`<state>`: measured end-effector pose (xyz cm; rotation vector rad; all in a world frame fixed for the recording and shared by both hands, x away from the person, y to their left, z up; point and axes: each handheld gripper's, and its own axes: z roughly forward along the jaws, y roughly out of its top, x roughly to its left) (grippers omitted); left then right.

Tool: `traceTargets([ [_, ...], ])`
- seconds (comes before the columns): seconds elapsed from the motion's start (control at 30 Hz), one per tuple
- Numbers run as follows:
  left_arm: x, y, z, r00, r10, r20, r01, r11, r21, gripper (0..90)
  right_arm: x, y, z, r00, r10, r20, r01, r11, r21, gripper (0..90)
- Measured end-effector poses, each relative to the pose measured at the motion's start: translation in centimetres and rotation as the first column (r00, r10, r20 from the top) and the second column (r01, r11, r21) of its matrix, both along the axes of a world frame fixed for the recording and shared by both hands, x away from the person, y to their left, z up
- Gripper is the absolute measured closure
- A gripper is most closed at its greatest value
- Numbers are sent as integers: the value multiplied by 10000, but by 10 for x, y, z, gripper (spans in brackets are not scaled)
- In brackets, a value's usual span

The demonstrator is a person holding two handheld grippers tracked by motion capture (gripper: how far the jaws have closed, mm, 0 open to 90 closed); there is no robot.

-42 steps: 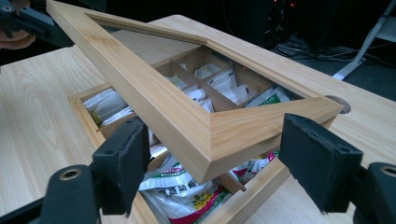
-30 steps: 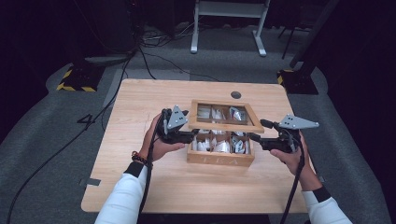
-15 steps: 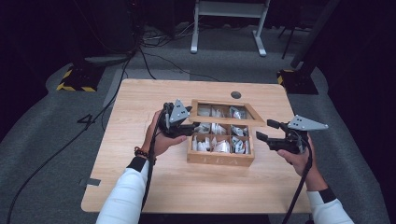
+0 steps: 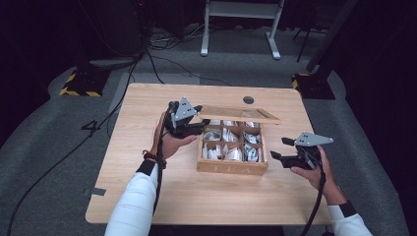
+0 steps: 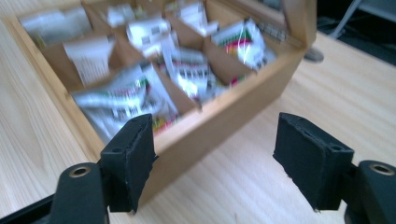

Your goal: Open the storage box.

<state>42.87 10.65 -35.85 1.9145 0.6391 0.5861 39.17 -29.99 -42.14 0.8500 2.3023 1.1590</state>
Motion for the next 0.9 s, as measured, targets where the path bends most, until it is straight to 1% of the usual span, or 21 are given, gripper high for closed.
traceTargets([
  [0.03, 1, 0, 1, 10000, 41, 27, -41, 10000, -27, 505, 0, -3, -6, 9999, -59, -117, 56, 9997, -251, 287],
  [0.1, 3, 1, 2, 10000, 37, -3, -37, 9999, -108, 514, -1, -7, -11, 9997, -50, -253, 44, 9997, -250, 285],
  [0.13, 3, 1, 2, 10000, 37, -3, -37, 9999, -108, 515, -1, -7, -11, 9997, -50, -253, 44, 9997, -250, 285],
  [0.17, 5, 1, 4, 10000, 54, 15, -54, 9998, -181, 516, -1, -11, -16, 9993, -90, -349, 77, 9992, -388, 285],
  [0.23, 6, 1, 4, 10000, 66, 22, -65, 9998, -212, 517, -1, -12, -18, 9993, -137, -361, 120, 9988, -467, 285],
  [0.27, 7, 1, 5, 10000, 64, 11, -64, 9997, -254, 519, -2, -17, -23, 9984, -216, -517, 199, 9992, -341, 285],
  [0.33, 8, 1, 6, 10000, 68, 49, -67, 9997, -236, 521, -3, -21, -25, 9979, -276, -586, 257, 9991, -334, 282],
  [0.37, 9, 0, 7, 10000, 97, 0, -97, 9995, -290, 521, -2, -23, -26, 9971, -314, -689, 298, 9992, -248, 279],
  [0.4, 9, 0, 7, 10000, 97, 0, -97, 9995, -290, 521, -2, -23, -26, 9971, -314, -689, 298, 9992, -248, 279],
  [0.43, 10, 0, 8, 10000, 85, -23, -86, 9995, -320, 521, -3, -25, -27, 9970, -356, -683, 347, 9993, -137, 280],
  [0.47, 11, 1, 9, 10000, 83, 11, -83, 9995, -303, 522, -3, -28, -29, 9966, -362, -738, 361, 9993, -28, 279],
  [0.5, 12, 1, 10, 10000, 68, -38, -69, 9993, -360, 523, -4, -30, -32, 9962, -326, -813, 326, 9995, -14, 279],
  [0.53, 12, 1, 10, 10000, 68, -38, -69, 9993, -360, 524, -4, -30, -32, 9962, -326, -813, 326, 9995, -14, 279],
  [0.57, 13, 1, 11, 10000, 60, -18, -61, 9992, -385, 525, -5, -31, -36, 9959, -283, -859, 275, 9996, -106, 278],
  [0.67, 15, 0, 13, 10000, 84, 14, -83, 9989, -465, 528, -7, -33, -41, 9951, -233, -963, 218, 9996, -167, 278],
  [0.73, 16, 0, 15, 10000, 58, 77, -55, 9992, -404, 537, -7, -33, -43, 9947, -251, -998, 235, 9996, -169, 278],
  [0.77, 17, -2, 16, 10000, 25, 88, -22, 9995, -329, 536, -9, -34, -45, 9942, -228, -1049, 220, 9997, -86, 278],
  [0.83, 19, -1, 17, 10000, 51, 47, -49, 9991, -411, 536, -11, -33, -48, 9946, -99, -1034, 94, 9999, -54, 281],
  [0.9, 21, -1, 18, 10000, 55, 1, -55, 9985, -536, 537, -12, -32, -52, 9938, -58, -1114, 38, 9998, -182, 283],
])
